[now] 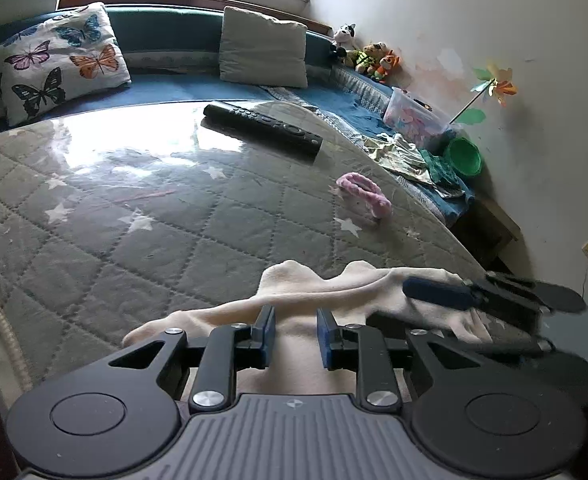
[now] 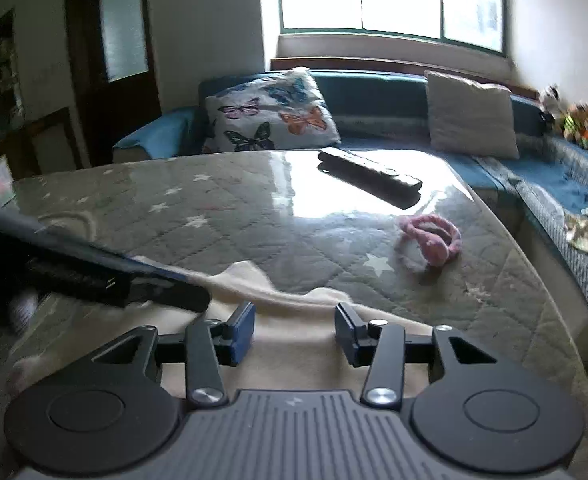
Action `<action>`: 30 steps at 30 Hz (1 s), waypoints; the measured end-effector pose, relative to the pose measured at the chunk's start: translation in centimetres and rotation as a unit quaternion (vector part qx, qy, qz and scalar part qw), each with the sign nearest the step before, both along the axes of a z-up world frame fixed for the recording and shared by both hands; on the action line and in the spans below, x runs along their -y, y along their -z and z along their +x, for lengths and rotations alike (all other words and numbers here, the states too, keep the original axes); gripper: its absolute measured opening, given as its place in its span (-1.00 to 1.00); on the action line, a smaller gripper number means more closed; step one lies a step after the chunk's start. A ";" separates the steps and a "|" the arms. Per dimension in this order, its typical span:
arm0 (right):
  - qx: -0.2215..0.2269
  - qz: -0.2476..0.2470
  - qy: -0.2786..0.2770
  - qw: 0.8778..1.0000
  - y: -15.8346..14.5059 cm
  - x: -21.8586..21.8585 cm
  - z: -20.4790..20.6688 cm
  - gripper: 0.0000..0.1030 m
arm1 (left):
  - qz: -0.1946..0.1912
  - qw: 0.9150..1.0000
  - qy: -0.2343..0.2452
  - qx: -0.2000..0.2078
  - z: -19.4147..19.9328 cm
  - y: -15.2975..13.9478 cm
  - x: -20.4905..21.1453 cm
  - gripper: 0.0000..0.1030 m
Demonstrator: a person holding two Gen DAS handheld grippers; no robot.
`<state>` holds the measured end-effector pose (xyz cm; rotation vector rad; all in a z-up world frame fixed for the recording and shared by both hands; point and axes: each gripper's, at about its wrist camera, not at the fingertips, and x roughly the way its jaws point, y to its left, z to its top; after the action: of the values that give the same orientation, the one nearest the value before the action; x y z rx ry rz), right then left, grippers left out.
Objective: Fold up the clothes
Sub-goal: 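Lower the sweatshirt onto the table with both grippers and release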
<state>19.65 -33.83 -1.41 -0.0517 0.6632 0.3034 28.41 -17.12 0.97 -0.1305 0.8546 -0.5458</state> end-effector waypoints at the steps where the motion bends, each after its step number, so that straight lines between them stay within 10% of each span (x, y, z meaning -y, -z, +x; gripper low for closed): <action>1: 0.001 -0.005 -0.006 1.000 0.0 -0.3 -0.6 -0.11 | 0.001 1.000 0.000 0.000 -0.1 0.0 0.0 -0.52; 13: 0.008 -0.061 -0.051 0.997 -0.3 -2.7 -7.7 -0.01 | 0.018 1.000 -0.011 0.012 -3.3 -0.9 -1.2 -0.47; 30: 0.001 -0.020 0.007 1.000 -1.1 0.2 -12.4 0.30 | 0.071 0.996 -0.019 0.054 -12.2 -0.5 -3.8 -0.21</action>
<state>7.28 -34.06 -0.36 -0.0856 0.6678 0.2771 16.26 -13.28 1.50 0.0125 0.7818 -0.4503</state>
